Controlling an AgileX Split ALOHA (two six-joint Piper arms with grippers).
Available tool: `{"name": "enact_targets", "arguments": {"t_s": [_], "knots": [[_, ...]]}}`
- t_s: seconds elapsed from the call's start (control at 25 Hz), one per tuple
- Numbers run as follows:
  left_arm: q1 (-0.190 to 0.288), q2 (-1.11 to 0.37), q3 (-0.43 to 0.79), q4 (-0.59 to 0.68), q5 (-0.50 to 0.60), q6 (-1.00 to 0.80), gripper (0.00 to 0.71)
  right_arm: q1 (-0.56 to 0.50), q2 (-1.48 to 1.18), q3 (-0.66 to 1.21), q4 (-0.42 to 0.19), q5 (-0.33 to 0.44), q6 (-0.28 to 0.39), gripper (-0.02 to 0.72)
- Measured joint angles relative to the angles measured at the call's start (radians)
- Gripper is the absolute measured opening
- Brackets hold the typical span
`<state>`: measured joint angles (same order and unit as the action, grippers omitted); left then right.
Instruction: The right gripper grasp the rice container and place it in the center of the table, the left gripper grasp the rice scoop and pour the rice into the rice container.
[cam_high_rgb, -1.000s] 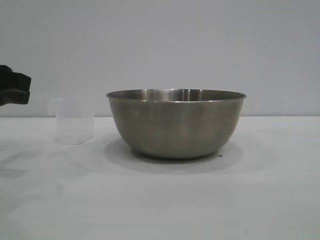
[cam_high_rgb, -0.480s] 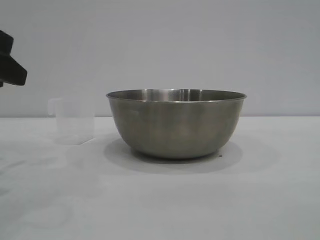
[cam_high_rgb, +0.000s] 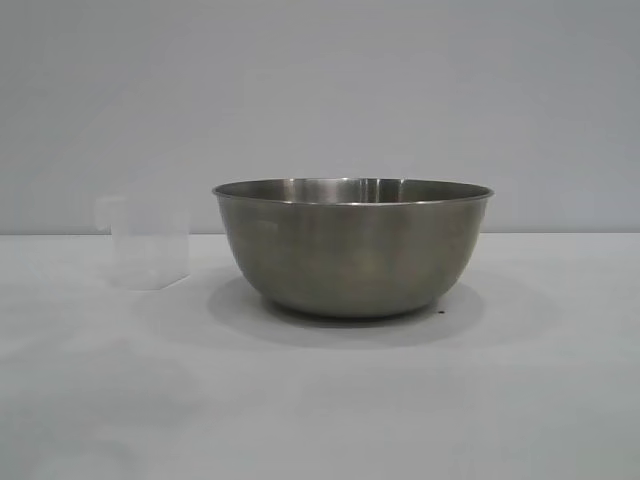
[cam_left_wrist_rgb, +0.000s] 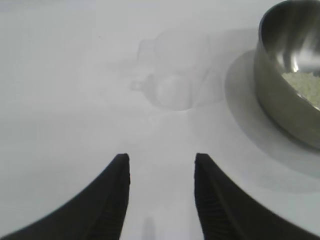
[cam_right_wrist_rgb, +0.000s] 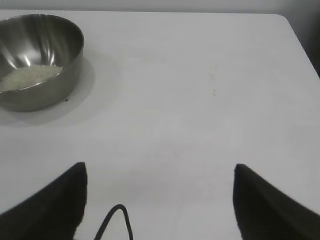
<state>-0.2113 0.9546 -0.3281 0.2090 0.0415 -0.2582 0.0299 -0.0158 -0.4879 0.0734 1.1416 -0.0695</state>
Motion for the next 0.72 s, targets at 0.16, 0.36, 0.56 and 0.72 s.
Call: {"name": "enact_targets", "arguments": {"t_s": [0.16, 0.36, 0.56, 0.72], "knots": [[0.0, -0.122, -0.055, 0.016, 0.201, 0.0, 0.262, 0.0, 0.0, 0.0, 0.0, 0.0, 0.0, 0.549], [0.0, -0.271, -0.072, 0.016, 0.371, 0.0, 0.262, 0.0, 0.0, 0.0, 0.0, 0.0, 0.0, 0.549], [0.0, -0.424, -0.074, 0.008, 0.516, 0.042, 0.262, 0.0, 0.0, 0.0, 0.0, 0.0, 0.0, 0.549], [0.0, -0.542, -0.074, -0.011, 0.628, 0.057, 0.262, 0.0, 0.0, 0.0, 0.0, 0.0, 0.0, 0.549]]}}
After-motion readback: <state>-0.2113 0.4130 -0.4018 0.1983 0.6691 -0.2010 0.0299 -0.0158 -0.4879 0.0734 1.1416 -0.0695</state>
